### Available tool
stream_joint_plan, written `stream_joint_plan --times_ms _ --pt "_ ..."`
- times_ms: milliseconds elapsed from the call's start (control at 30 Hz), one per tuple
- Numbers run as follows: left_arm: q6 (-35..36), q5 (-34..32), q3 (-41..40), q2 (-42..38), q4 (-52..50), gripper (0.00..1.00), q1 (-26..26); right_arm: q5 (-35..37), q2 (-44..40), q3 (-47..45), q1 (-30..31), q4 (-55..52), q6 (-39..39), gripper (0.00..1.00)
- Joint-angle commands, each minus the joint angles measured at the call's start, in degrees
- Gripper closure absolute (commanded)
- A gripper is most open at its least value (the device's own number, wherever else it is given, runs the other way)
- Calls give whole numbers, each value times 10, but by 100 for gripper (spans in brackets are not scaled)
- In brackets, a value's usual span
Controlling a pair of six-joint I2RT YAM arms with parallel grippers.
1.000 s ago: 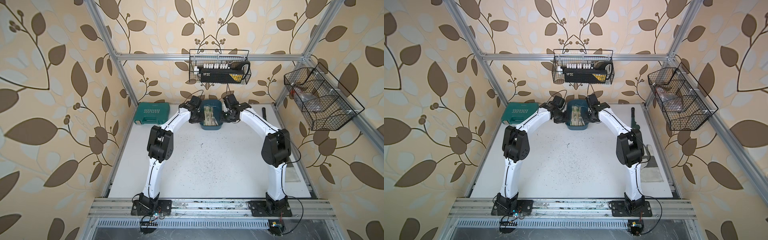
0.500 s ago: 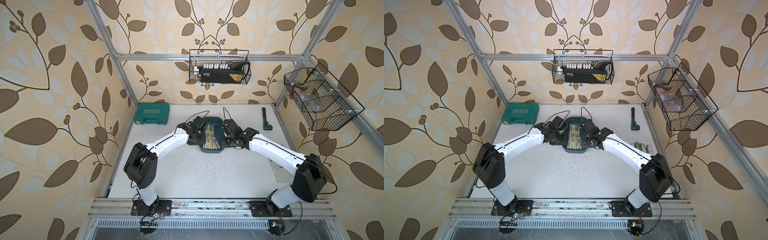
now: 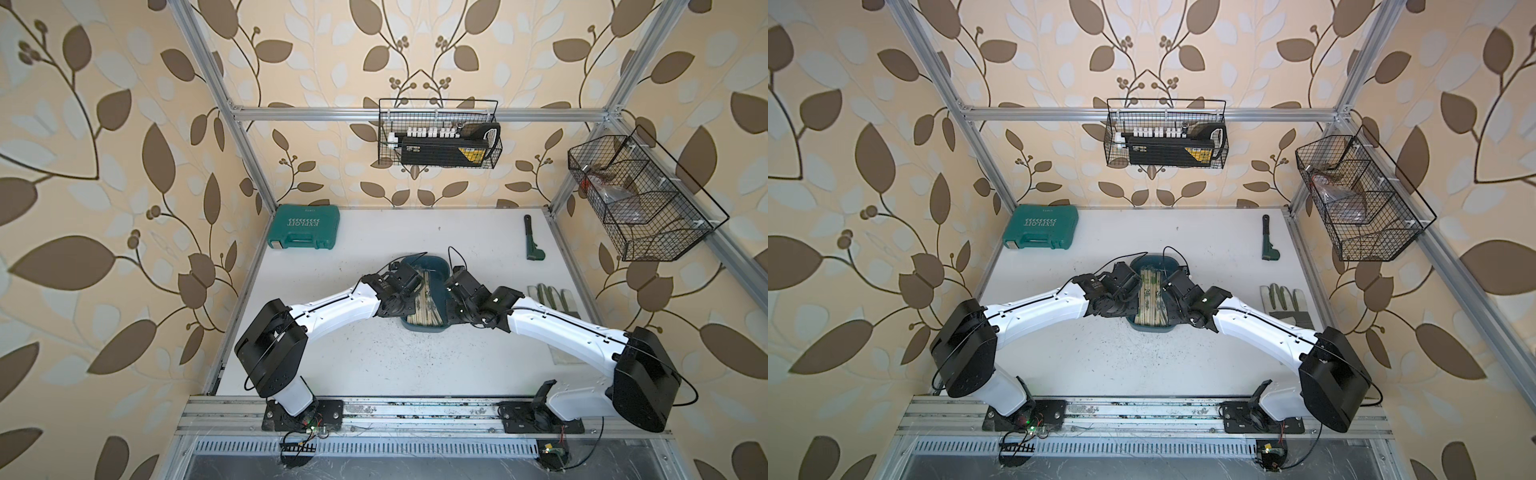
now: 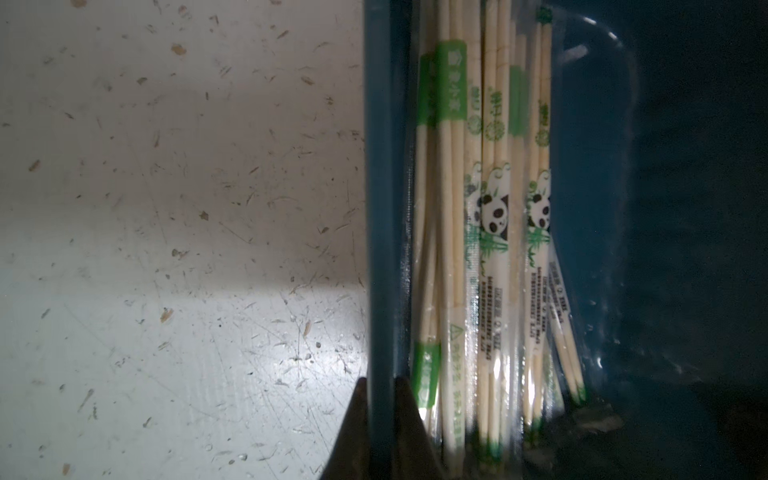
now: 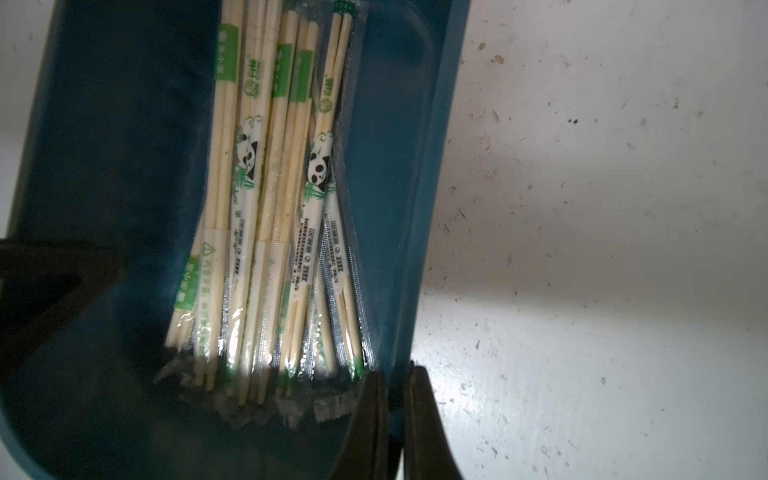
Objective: Take the paired disposable chopsticks out of the storage box
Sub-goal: Place the storage box at the center of the board.
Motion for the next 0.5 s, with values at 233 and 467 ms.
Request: stream_joint_plan --times_ms 233,467 --pt "-3 -36 -7 27 31 100 0 -19 28 -11 8 -3 -31 100" --pt "-5 -41 -5 43 27 99 0 -23 47 -20 2 8 -29 100"
